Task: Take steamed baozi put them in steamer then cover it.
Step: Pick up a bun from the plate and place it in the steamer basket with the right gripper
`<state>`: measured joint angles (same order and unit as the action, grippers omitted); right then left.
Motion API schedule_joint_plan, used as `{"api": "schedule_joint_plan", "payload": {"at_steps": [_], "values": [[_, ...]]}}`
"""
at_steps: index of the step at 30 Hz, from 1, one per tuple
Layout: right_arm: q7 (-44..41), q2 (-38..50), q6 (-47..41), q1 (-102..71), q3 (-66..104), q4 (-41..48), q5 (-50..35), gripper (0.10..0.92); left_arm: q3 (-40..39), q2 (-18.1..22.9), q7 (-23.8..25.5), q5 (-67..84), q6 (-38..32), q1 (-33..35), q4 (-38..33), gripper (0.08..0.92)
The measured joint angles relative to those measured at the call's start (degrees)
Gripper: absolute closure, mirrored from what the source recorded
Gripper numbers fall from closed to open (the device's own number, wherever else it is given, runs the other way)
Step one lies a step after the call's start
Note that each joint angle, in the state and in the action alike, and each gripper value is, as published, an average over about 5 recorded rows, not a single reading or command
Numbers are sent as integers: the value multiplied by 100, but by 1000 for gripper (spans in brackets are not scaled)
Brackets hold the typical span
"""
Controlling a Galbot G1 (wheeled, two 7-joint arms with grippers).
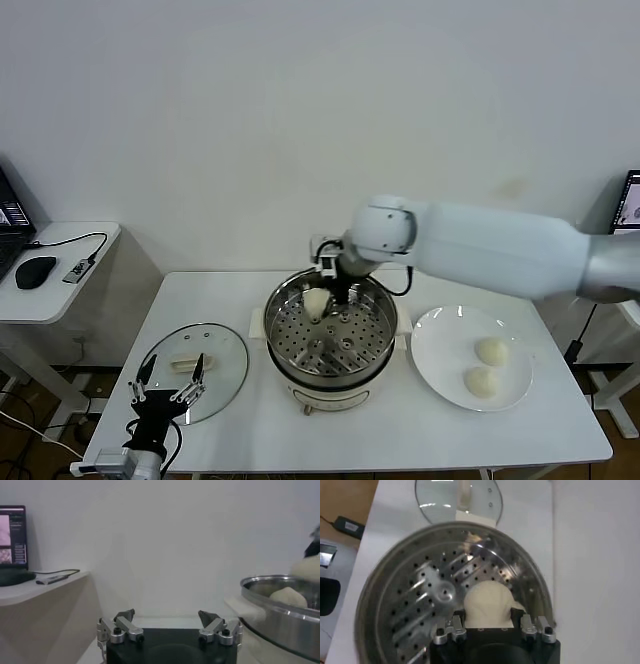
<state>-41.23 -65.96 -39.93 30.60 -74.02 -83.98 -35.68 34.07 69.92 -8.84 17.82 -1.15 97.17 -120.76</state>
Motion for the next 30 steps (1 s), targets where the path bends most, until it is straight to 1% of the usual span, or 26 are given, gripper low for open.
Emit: {"api": "schedule_joint_plan", "payload": {"at_steps": [10, 13, 18, 21, 25, 30], "values": [[124, -552, -100, -369, 7, 483, -9, 449, 3, -1, 0, -8, -22, -23, 7, 177], [125, -616, -114, -450, 38, 552, -2, 400, 2, 3, 0, -28, -39, -13, 0, 177], [50, -619, -128, -473, 88, 562, 68, 261, 3, 2, 0, -59, -50, 0, -27, 177], [-96, -497, -118, -373, 100, 474, 139, 213, 8, -10, 0, -61, -50, -1, -33, 177], [-436, -130, -46, -98, 88, 225, 293, 203, 8, -34, 0, -61, -54, -9, -20, 177], [-978, 590, 153, 318, -13, -242, 606, 202, 4, -77, 0, -61, -56, -31, -12, 177]]}}
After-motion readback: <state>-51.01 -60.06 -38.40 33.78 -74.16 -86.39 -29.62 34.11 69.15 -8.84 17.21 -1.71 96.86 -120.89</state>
